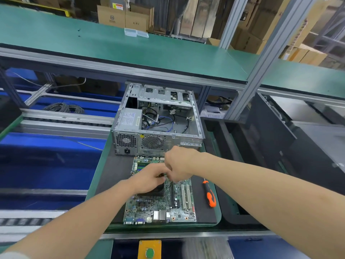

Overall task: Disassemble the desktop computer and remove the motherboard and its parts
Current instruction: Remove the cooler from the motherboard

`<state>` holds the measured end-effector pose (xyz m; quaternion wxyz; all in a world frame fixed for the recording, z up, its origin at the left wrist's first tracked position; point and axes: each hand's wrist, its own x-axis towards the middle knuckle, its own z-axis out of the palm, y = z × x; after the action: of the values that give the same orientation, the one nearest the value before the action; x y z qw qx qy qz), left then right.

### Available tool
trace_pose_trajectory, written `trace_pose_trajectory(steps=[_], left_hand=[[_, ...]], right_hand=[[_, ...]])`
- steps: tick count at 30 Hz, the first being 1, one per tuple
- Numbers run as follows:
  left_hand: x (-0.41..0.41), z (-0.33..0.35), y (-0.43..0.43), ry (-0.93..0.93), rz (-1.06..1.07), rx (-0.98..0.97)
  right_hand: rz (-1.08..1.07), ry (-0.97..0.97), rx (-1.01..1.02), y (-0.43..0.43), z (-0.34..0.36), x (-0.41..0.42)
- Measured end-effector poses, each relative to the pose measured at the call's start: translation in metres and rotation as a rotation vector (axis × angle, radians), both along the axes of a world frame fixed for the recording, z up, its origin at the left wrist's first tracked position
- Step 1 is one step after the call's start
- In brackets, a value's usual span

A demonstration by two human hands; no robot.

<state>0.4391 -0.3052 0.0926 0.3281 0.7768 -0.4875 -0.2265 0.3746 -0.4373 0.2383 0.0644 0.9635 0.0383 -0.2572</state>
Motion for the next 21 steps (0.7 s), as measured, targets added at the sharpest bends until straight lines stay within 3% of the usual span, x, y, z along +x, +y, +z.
trace_pose_trajectory(steps=[5, 11, 17, 21], left_hand=[[0.016, 0.01, 0.006, 0.0, -0.122, 0.094], [0.039, 0.027, 0.031, -0.029, 0.031, 0.122], [0.031, 0.012, 0.053, 0.333, 0.212, 0.006], [0.024, 0.003, 0.065, 0.476, 0.264, -0.07]], right_hand=[[-0.034, -0.027, 0.08, 0.002, 0.006, -0.004], [-0.041, -0.067, 0.205, 0.025, 0.022, 0.014], [0.001, -0.097, 0.219, 0.059, 0.005, 0.024], [0.002, -0.08, 0.222, 0.062, -0.003, 0.026]])
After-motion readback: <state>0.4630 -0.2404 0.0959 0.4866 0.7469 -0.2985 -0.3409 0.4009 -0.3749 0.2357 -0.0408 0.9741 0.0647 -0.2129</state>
